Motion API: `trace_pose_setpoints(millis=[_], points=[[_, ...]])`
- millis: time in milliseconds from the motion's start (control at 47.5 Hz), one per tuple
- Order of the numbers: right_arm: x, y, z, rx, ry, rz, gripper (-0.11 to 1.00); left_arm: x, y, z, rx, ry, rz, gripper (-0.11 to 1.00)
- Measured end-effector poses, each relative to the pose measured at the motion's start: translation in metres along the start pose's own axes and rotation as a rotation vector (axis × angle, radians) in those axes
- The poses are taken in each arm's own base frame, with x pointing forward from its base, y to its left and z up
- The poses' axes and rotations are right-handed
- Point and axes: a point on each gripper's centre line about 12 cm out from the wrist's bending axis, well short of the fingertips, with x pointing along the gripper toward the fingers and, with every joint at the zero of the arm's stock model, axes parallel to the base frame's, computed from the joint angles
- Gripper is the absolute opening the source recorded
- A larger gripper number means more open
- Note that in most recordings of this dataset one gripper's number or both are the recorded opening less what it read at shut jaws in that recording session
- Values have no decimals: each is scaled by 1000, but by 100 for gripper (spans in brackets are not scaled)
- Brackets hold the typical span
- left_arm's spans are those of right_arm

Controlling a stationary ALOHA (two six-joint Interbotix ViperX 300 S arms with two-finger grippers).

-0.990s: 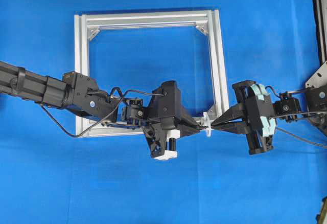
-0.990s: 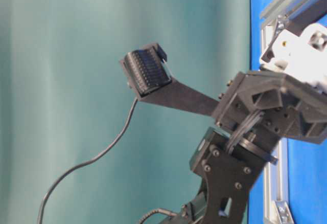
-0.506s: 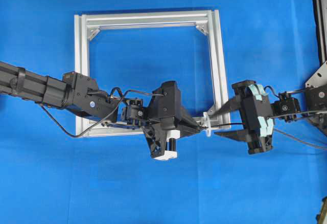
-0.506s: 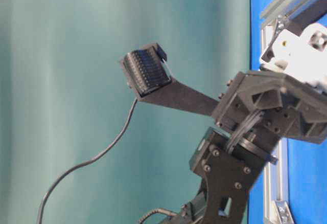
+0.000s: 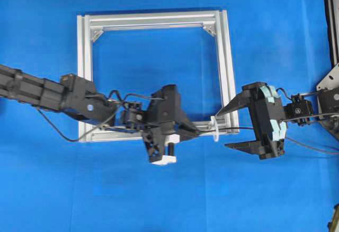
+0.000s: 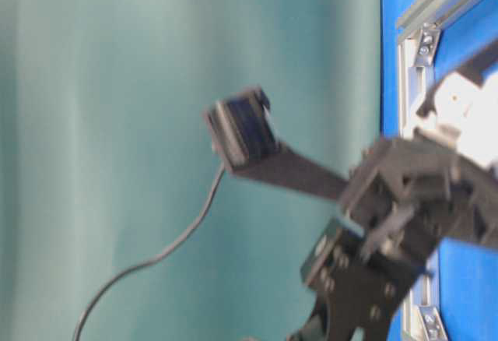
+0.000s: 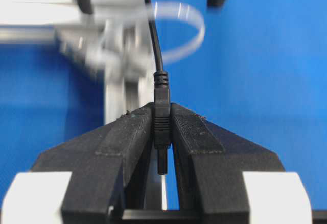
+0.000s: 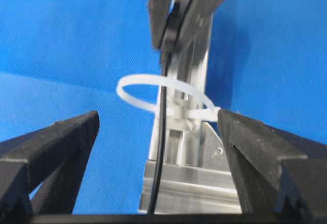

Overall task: Insert the wire through the string loop located on the right side.
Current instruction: 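Pull the cable leftward through the loop with the left gripper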

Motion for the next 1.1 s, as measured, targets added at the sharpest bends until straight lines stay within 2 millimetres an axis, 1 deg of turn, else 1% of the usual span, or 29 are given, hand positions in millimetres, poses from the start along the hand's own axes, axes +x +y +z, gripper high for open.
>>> trace_pose_setpoints(millis=[105,274,527,653,779,822,1095], points=[[0,0,-1,0,5,0,89,-19,0,-2,1,8,1,8],[0,0,0,-1,5,0,89,-63,-2,-6,6,-14,-10,8],[0,0,-1,-5,6,0,89,-122,-1,-30,2,-19,-24,8],[0,0,-1,-3,5,0,89,-149,-10,-47,18,3,-59,8],[0,0,0,-4,5,0,89,-168,-22,-64,46,33,-105,8],[0,0,0,-4,5,0,89,-172,-23,-66,50,35,-113,8],[-2,1,3,-1,3,2,89,-183,-21,-80,83,84,-113,8]])
